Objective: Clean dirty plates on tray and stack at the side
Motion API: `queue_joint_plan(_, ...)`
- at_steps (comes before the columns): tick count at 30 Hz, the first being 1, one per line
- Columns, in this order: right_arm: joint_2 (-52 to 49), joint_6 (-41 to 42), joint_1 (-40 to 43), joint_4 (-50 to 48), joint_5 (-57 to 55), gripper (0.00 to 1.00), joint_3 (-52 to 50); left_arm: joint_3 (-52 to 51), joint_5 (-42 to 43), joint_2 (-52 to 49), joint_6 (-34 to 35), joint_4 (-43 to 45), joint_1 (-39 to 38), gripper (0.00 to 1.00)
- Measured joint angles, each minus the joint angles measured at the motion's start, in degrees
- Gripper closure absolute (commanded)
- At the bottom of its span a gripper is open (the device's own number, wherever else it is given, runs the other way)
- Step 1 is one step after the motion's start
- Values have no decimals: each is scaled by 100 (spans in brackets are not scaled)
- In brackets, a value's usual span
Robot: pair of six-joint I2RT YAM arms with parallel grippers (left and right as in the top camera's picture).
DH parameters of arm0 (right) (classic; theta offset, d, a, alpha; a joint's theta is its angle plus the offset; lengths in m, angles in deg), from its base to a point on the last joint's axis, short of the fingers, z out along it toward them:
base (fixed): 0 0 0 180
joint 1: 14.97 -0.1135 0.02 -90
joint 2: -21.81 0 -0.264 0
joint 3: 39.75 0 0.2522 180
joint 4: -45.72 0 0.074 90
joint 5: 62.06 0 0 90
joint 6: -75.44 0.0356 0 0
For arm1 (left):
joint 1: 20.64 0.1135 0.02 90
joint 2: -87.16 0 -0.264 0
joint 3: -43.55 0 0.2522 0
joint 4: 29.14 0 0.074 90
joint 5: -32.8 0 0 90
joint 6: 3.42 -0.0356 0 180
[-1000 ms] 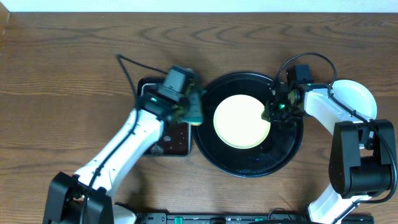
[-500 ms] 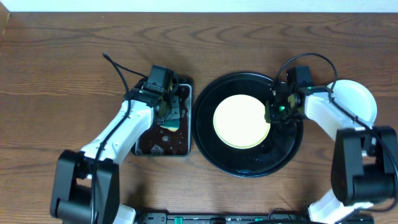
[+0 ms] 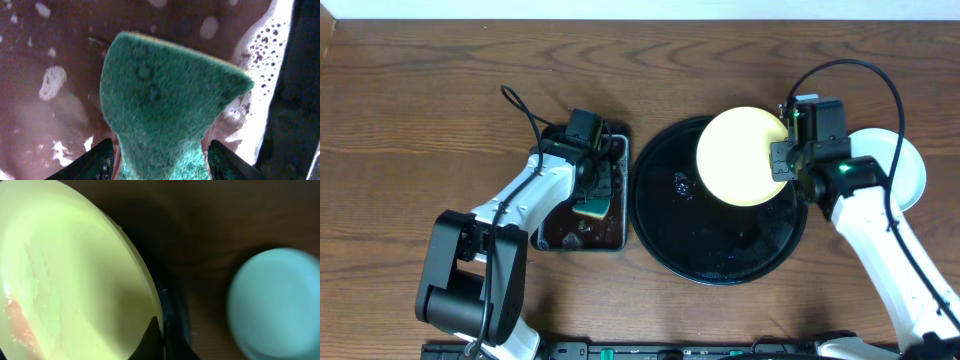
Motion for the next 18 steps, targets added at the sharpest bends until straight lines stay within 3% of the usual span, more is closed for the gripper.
queue_joint_plan(6, 415, -208, -785, -59, -1589, 99, 0, 0, 0, 0, 2, -153, 0, 39)
queue_joint_plan(9, 522, -293, -1163, -68, -2389, 99, 0, 0, 0, 0, 17, -223, 0, 60)
queue_joint_plan(10, 538, -315, -1272, -74, -2618, 99, 0, 0, -7, 0, 28, -245, 0, 70)
queue_joint_plan(11, 540, -352, -1373, -87, -2820, 99, 0, 0, -20, 0, 24, -260, 0, 87)
queue_joint_plan(12, 540, -404, -1464, -107, -3003, 99, 0, 0, -22, 0, 0, -258, 0, 92)
queue_joint_plan(18, 540, -610, -1751, -155, -3536, 99, 0, 0, -24, 0, -114, -240, -7, 93)
